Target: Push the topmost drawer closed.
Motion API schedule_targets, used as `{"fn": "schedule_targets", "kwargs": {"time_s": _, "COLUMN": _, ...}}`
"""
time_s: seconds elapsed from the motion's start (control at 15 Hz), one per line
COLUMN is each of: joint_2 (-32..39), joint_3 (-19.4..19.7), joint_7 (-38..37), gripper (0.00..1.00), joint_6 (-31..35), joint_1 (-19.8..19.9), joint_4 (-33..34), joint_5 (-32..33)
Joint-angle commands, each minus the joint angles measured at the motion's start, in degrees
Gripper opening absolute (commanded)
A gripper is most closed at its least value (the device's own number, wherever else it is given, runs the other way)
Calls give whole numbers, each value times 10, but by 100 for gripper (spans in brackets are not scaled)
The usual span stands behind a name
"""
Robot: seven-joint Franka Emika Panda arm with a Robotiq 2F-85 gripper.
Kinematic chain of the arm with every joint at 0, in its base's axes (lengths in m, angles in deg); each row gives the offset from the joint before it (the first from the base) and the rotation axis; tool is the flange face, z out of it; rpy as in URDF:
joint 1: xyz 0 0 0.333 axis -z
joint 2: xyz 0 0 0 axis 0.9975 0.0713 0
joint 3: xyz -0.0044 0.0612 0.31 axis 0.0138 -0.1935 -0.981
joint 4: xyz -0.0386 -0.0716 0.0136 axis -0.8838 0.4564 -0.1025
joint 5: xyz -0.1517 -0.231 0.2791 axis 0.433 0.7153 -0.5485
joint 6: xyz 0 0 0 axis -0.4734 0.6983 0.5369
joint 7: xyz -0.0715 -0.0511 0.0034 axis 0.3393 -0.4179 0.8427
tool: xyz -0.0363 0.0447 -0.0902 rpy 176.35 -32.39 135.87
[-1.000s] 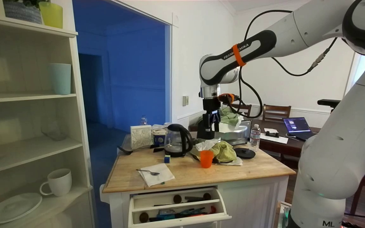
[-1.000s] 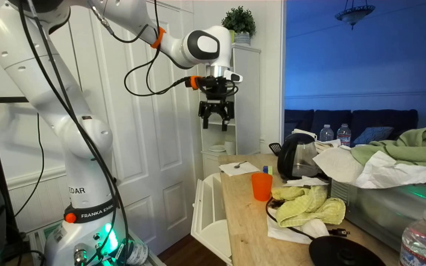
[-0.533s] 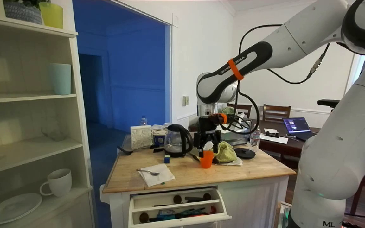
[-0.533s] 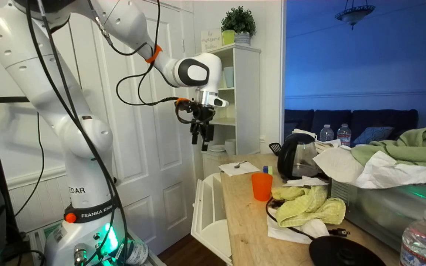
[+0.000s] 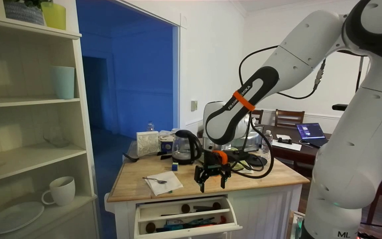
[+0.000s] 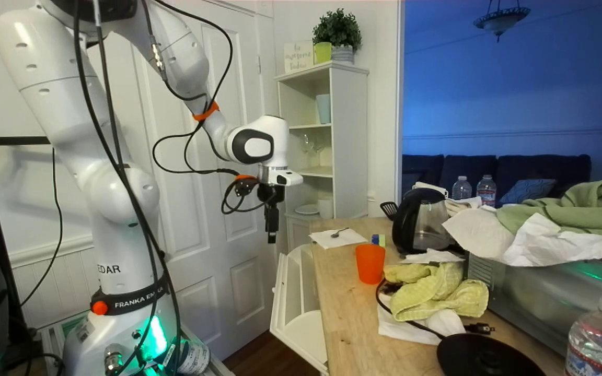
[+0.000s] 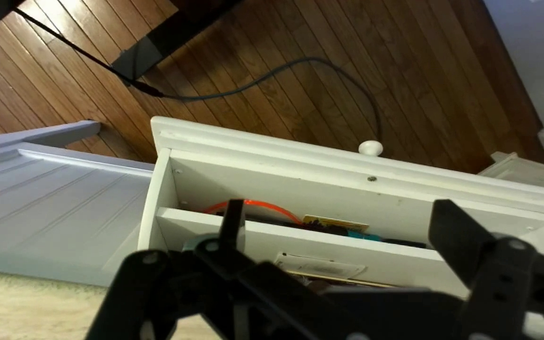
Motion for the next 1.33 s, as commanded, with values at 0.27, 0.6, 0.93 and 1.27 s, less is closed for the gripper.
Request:
{"fn": "schedule_targets", "kwargs": {"time_s": 0.27, "joint_2": 84, "joint_3": -26, "joint_7": -58, "gripper": 100, "joint_6": 62, "joint_1": -12, "joint_4": 6, "joint_5": 2}}
{"fn": "schedule_targets", "kwargs": {"time_s": 0.6, "joint_2": 77, "joint_3": -24, "joint_7": -57, "gripper": 100, "joint_6": 62, "joint_1": -11, "joint_4": 9, "joint_5": 2}}
{"fn": "schedule_targets", "kwargs": {"time_s": 0.93, "joint_2": 107, "joint_3": -28, "joint_7": -75, "gripper": 100, "joint_6": 90, "joint_1": -11, "joint_4": 18, "joint_5": 1}}
{"fn": "schedule_targets", "kwargs": {"time_s": 1.27, "joint_2": 198, "joint_3": -35, "joint_7": -135, "gripper": 100, "joint_6": 160, "joint_1": -36, "joint_4": 21, "joint_5": 4}}
